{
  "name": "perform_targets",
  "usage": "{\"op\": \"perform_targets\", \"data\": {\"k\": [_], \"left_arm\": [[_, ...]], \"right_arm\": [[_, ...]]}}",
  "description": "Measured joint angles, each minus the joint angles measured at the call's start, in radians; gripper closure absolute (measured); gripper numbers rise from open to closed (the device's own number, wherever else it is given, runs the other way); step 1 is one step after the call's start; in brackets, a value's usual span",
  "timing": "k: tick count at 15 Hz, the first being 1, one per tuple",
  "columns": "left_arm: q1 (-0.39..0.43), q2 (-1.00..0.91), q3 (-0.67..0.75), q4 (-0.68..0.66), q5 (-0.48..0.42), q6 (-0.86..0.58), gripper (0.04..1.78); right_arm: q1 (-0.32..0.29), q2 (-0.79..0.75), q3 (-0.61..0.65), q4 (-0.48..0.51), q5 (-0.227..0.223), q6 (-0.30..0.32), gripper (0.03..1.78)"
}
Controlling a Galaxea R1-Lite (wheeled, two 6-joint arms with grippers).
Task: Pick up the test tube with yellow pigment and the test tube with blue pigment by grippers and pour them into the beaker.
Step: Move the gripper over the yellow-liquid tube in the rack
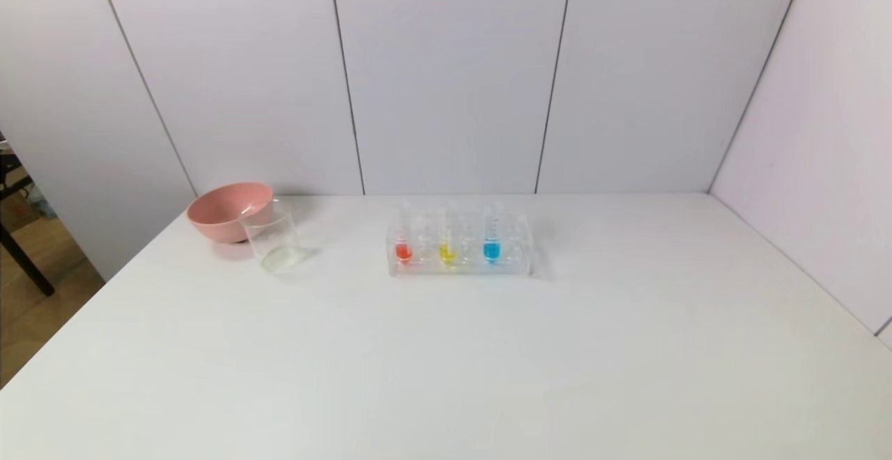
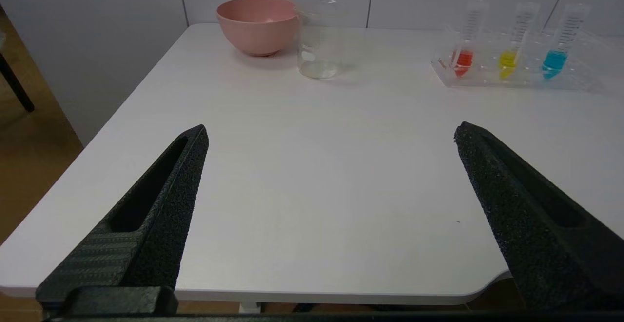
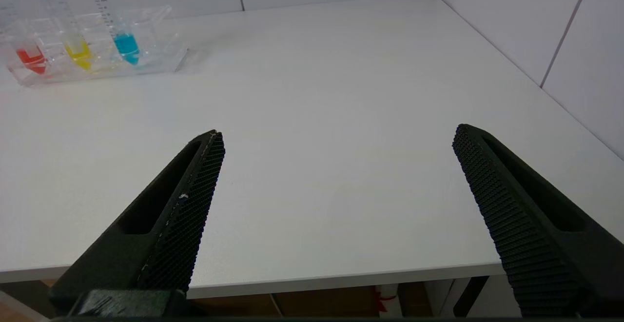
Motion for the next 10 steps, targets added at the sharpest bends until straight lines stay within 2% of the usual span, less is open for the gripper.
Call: {"op": "perform_targets", "data": {"k": [5, 10], "left_arm": [[0.005, 0.227, -0.208, -0.022, -0.065, -0.009, 0.06], [0.000, 0.661, -0.400, -0.247, -0.068, -0.056, 0.06]], "right_arm": [[0.000, 0.000, 0.000, 0.000, 0.000, 0.000, 0.10], [0.000, 0.000, 0.000, 0.000, 0.000, 0.000, 0.10]]}}
